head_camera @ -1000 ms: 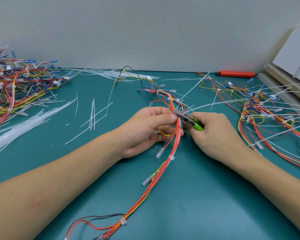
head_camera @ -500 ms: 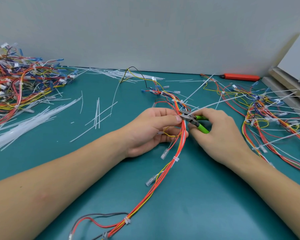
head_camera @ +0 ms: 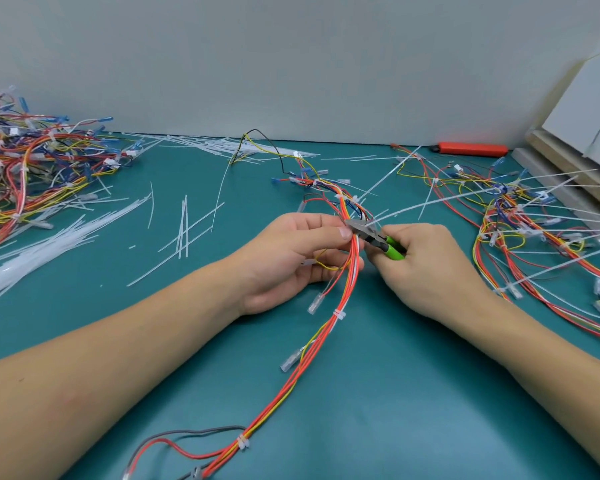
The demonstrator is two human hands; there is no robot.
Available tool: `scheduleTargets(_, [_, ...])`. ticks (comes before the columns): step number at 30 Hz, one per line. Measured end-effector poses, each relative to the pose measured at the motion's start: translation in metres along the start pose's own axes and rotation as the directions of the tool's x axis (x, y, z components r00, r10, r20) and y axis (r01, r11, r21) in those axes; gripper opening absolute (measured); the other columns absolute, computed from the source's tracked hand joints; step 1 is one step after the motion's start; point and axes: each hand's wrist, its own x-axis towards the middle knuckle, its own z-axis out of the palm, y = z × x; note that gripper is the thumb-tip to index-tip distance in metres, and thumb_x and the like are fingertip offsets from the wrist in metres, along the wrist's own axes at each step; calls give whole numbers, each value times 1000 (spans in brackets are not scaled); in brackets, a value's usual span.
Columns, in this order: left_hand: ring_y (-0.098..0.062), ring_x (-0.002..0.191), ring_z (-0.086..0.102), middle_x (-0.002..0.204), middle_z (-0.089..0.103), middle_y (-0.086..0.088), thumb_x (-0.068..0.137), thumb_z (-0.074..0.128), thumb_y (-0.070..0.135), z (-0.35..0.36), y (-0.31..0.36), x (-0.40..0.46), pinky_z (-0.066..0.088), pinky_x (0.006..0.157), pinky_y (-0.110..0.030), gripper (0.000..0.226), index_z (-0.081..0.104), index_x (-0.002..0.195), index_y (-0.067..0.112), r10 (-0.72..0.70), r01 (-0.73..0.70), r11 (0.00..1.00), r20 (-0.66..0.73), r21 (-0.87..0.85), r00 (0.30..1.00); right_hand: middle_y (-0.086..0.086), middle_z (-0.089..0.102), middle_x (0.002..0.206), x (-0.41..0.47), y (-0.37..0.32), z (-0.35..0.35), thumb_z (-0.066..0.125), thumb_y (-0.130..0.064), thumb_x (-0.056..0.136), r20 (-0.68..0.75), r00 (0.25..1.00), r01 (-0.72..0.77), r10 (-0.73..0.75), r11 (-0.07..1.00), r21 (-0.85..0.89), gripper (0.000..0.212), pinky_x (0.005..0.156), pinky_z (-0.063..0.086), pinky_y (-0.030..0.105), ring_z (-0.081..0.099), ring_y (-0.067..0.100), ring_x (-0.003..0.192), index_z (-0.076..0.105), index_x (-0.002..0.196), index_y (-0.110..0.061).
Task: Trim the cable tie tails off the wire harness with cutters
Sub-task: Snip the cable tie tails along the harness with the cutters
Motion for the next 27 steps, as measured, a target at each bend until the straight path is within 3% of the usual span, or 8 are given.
scheduleTargets(5, [-15, 74, 70, 91, 74, -3, 98, 59, 9, 0, 1, 0, 53, 75, -26, 12, 71, 97, 11, -6, 6, 1000, 4, -9, 1000, -8, 53, 58, -4, 2, 1, 69, -25, 89, -62, 998, 34, -30, 998, 60, 22, 55, 38, 34, 44, 15, 56, 59, 70, -25])
scheduleTargets(7, [-13, 73, 69, 90, 75, -2, 98, 58, 9, 0, 1, -1, 53, 74, -25, 12, 70, 99, 11, -8, 8, 1000, 6, -7, 1000, -11, 66, 74, -4, -1, -1, 70, -24, 87, -63, 997, 54, -50, 997, 60, 5, 70, 49, 36, 58, 12, 73, 71, 84, -27])
scheduleTargets(10, [-13, 70, 69, 88, 75, -2, 98, 57, 8, 0, 1, 0, 55, 73, -24, 13, 71, 99, 10, -13, 13, 1000, 10, -13, 1000, -18, 73, 103, -5, -5, -3, 71, -21, 87, -62, 995, 78, -74, 995, 61, 22, 93, 50, 35, 63, 12, 105, 76, 103, -34])
scheduleTargets(13, [-13, 69, 68, 88, 74, -3, 98, 57, 8, -1, 2, 0, 56, 72, -24, 14, 71, 98, 9, -16, 16, 1000, 14, -13, 1000, -19, 73, 107, -5, -5, -4, 71, -20, 87, -54, 995, 88, -84, 994, 63, 26, 98, 49, 37, 63, 13, 110, 76, 108, -35])
scheduleTargets(18, [-13, 68, 69, 88, 74, -2, 98, 58, 8, -1, 2, 0, 56, 69, -23, 13, 71, 97, 10, -19, 19, 1000, 20, -23, 1000, -16, 74, 95, -4, -5, -5, 66, -23, 85, -65, 992, 114, -108, 989, 97, 19, 91, 49, 29, 65, 8, 97, 76, 100, -31])
scheduleTargets(21, [-14, 68, 69, 88, 74, -3, 97, 58, 8, -2, 2, 0, 56, 65, -22, 12, 70, 99, 8, -23, 24, 999, 26, -28, 999, -10, 73, 88, -4, -4, -5, 70, -16, 86, -68, 993, 104, -97, 989, 103, 16, 85, 49, 32, 64, 13, 89, 75, 95, -27])
scheduleTargets(24, [-14, 67, 69, 86, 73, -3, 97, 58, 7, -3, 2, 1, 55, 64, -22, 11, 69, 100, 7, -21, 22, 999, 26, -35, 999, -4, 65, 71, -5, -4, -4, 69, -26, 87, -48, 996, 77, -71, 989, 130, 5, 70, 50, 37, 58, 16, 71, 73, 87, -24])
scheduleTargets(27, [-14, 66, 68, 84, 72, -3, 97, 57, 7, -3, 1, 1, 55, 63, -23, 14, 68, 105, 4, -19, 20, 999, 31, -32, 999, 5, 48, 59, -4, -4, -3, 57, -41, 86, -22, 998, 59, -57, 994, 92, 31, 57, 41, 38, 43, 25, 61, 65, 79, -12])
